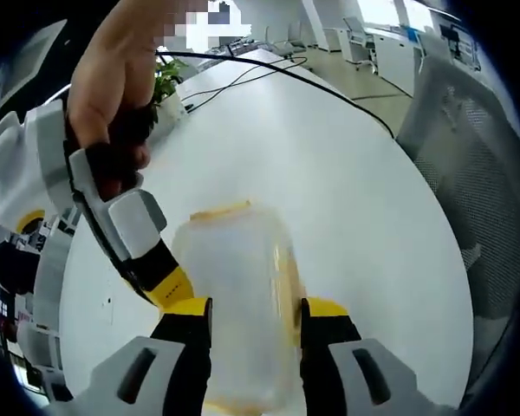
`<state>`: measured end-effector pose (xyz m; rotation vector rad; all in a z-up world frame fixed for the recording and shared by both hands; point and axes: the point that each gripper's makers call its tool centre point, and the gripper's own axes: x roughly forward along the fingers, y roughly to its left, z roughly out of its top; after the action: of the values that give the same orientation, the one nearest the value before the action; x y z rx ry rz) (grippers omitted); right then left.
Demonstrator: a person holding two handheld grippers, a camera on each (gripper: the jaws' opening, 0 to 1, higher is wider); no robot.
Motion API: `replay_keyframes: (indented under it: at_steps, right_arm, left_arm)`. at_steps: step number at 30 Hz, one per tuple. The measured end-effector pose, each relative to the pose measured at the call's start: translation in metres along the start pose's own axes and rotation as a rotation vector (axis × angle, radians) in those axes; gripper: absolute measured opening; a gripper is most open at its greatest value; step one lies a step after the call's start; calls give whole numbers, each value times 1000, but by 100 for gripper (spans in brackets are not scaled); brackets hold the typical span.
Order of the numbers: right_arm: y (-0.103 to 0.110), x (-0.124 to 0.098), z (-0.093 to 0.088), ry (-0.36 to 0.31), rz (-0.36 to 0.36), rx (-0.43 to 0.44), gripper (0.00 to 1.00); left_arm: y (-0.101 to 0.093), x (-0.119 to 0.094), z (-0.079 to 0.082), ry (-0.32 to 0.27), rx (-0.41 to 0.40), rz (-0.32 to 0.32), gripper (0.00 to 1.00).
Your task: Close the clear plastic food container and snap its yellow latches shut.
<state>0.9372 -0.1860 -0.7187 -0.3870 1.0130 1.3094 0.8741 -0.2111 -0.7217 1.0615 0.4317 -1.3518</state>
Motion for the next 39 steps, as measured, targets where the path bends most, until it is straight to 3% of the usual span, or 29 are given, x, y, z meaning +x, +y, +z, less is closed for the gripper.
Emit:
replay_keyframes:
  at_steps: [8, 16, 26, 29, 30, 32, 33, 34, 39]
  right_arm:
    - [-1, 2, -5, 78, 82, 55, 31]
    - [-1, 1, -7, 140, 93, 66, 30]
    - [1, 1, -7, 158, 87, 88, 29]
    - [1, 0, -10, 167, 78, 169, 27]
    - [1, -1, -11, 158, 81, 143, 26]
    - [0, 0, -10, 153, 85, 178, 25]
    - [-3, -7, -24, 227, 78, 223, 23]
    - [-6, 0, -13, 155, 106, 196, 23]
    - [-7, -1, -14, 157, 96, 199, 24]
  left_arm:
    - [1, 0, 0, 10, -15, -17, 33]
    - [2, 1, 1, 21, -26, -17, 32]
    - [4, 1, 0, 47, -37, 5, 30]
    - [8, -1, 0, 52, -43, 23, 27]
    - [8, -1, -1, 54, -44, 25, 27]
    - [7, -1, -3, 48, -49, 22, 28]
    - [5, 0, -4, 58, -39, 14, 28]
    - [2, 2, -1, 50, -39, 19, 28]
    - [3, 1, -2, 45, -41, 22, 28]
